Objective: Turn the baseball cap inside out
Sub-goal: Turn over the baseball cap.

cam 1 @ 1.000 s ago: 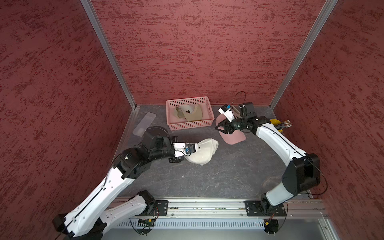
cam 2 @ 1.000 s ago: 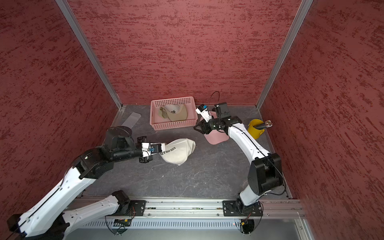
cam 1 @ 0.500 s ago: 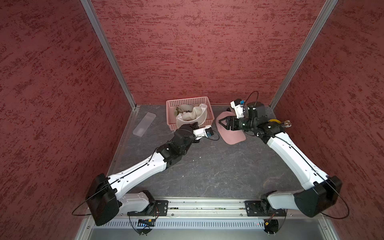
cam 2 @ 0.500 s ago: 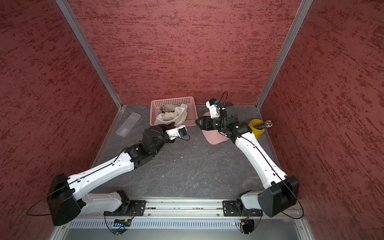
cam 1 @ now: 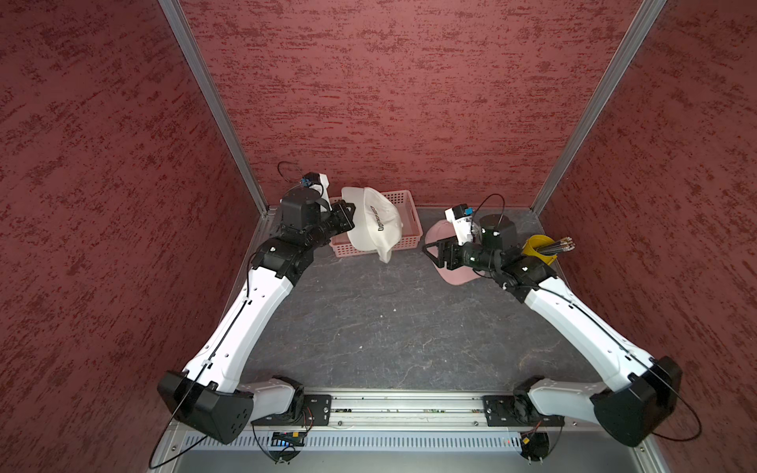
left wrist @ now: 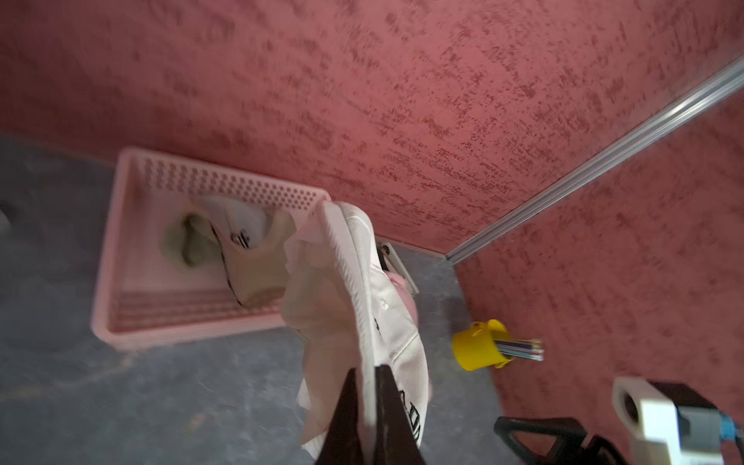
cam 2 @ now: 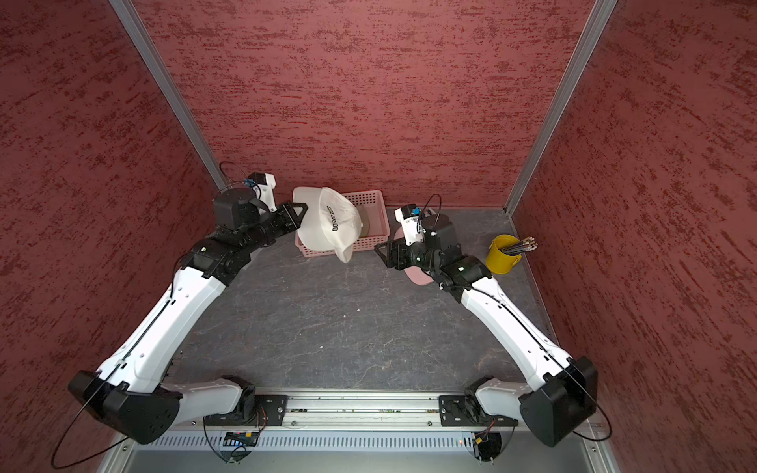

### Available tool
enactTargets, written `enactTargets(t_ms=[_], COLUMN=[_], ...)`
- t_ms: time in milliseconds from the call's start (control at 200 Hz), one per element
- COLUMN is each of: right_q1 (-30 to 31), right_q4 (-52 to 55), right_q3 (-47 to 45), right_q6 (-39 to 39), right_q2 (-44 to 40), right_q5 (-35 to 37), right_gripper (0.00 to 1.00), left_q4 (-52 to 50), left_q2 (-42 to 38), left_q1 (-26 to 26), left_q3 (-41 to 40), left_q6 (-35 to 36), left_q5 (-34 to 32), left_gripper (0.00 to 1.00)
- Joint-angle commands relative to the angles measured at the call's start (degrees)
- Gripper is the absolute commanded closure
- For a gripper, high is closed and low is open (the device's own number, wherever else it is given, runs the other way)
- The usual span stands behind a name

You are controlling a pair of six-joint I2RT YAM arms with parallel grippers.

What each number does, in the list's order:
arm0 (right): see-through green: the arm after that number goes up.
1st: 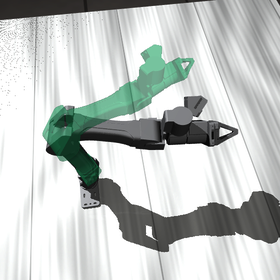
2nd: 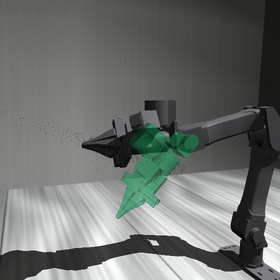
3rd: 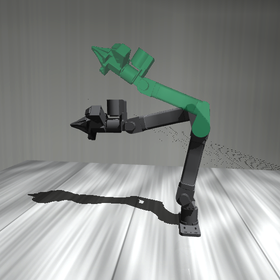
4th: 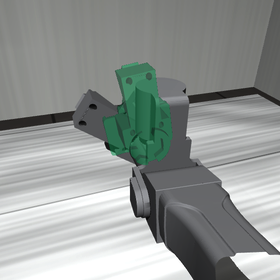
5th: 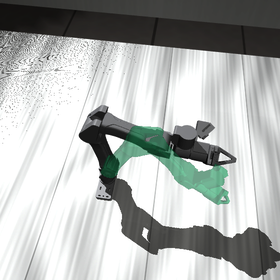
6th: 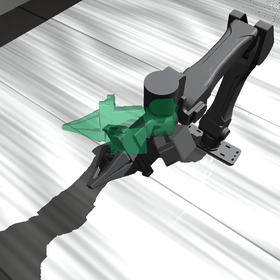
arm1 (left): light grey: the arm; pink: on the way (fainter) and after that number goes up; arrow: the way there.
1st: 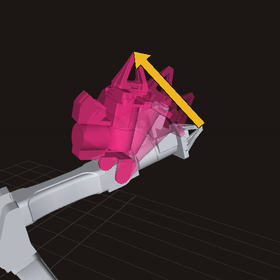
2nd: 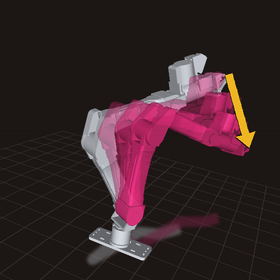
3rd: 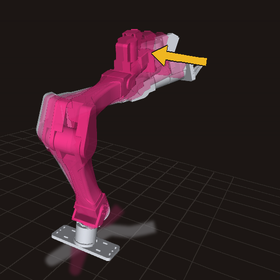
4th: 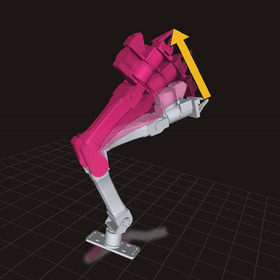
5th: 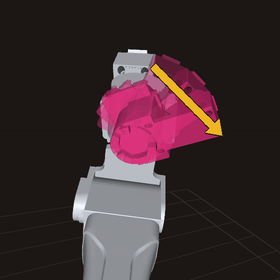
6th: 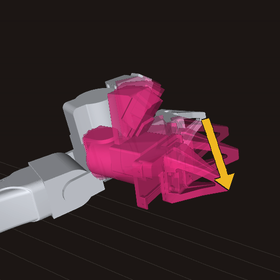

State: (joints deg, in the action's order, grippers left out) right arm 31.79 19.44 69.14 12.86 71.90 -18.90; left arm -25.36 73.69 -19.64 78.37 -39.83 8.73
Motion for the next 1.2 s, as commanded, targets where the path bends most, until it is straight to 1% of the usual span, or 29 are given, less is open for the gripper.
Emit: enactTargets(t_ms=[0,130,235,326,376,556,641,726,761,791,861,896,982,1017,1032,1072,1092,1152,1172,1192], right_q1=[7.9,15.6,19.8,22.3,22.9,23.2,23.2,22.8,22.6,22.2,21.0,20.3,18.9,18.4,18.1,17.2,16.5,14.3,13.5,12.7], right_q4=[-11.9,-20.0,-26.1,-31.1,-31.9,-39.1,-39.7,-39.8,-39.8,-39.4,-39.2,-38.6,-36.2,-35.2,-34.6,-33.0,-31.9,-28.2,-26.9,-25.6], right_q3=[-2.3,-4.3,-6.9,-9.5,-9.9,-12.5,-12.3,-11.9,-11.8,-11.8,-11.9,-11.9,-11.8,-11.7,-11.7,-11.6,-11.5,-10.8,-10.6,-10.3], right_q6=[-10.3,-19.8,-27.6,-32.7,-34.0,-38.2,-41.6,-44.1,-44.5,-44.4,-43.0,-42.0,-40.2,-39.4,-39.0,-37.7,-36.9,-34.4,-33.9,-33.4], right_q2=[-1.8,-0.5,1.2,2.6,3.5,6.1,7.5,9.3,9.9,10.1,10.2,10.0,8.5,7.6,7.2,6.0,5.5,3.8,3.3,2.8], right_q5=[10.6,19.0,22.9,25.7,27.0,36.7,39.3,40.8,41.0,40.6,40.2,39.5,37.0,35.2,34.4,32.0,30.5,25.7,24.1,22.0], right_gripper=[0.29,0.29,0.27,0.26,0.26,0.26,0.26,0.30,0.36,0.43,0.71,0.82,0.99,1.00,1.00,1.00,1.00,1.00,1.00,1.00], left_q4=[4.6,4.3,4.0,3.3,3.1,2.4,3.0,4.6,4.8,4.9,5.2,5.0,5.1,5.6,6.0,6.9,6.9,4.8,3.8,2.2], left_q2=[0.8,1.4,1.8,1.6,1.5,1.2,0.6,-0.4,-0.8,-1.2,-2.3,-2.9,-4.1,-4.4,-4.4,-4.4,-4.4,-4.3,-4.4,-4.5], left_q1=[-1.4,-3.9,-5.2,-6.5,-6.9,-7.7,-8.1,-8.9,-9.2,-9.4,-9.5,-9.5,-9.3,-8.9,-8.6,-7.8,-7.2,-6.1,-5.7,-5.6], left_q3=[-4.3,-5.1,-5.6,-5.7,-5.7,-5.6,-6.7,-8.8,-9.3,-9.6,-10.6,-11.0,-11.6,-11.5,-11.5,-11.0,-10.5,-8.3,-7.4,-6.3], left_q6=[-25.3,-32.6,-37.3,-39.6,-40.2,-40.8,-41.7,-43.2,-43.5,-43.4,-43.3,-43.0,-40.1,-37.6,-36.3,-30.8,-28.1,-19.8,-15.7,-12.0], left_q5=[3.3,-1.6,-3.8,-5.7,-6.4,-4.9,-3.3,-2.1,-2.0,-1.8,-1.6,-1.5,-0.8,0.1,0.7,2.9,4.3,7.3,8.0,8.3], left_gripper=[1.00,1.00,1.00,1.00,1.00,1.00,1.00,1.00,1.00,1.00,1.00,1.00,1.00,1.00,0.98,0.83,0.74,0.54,0.50,0.48])
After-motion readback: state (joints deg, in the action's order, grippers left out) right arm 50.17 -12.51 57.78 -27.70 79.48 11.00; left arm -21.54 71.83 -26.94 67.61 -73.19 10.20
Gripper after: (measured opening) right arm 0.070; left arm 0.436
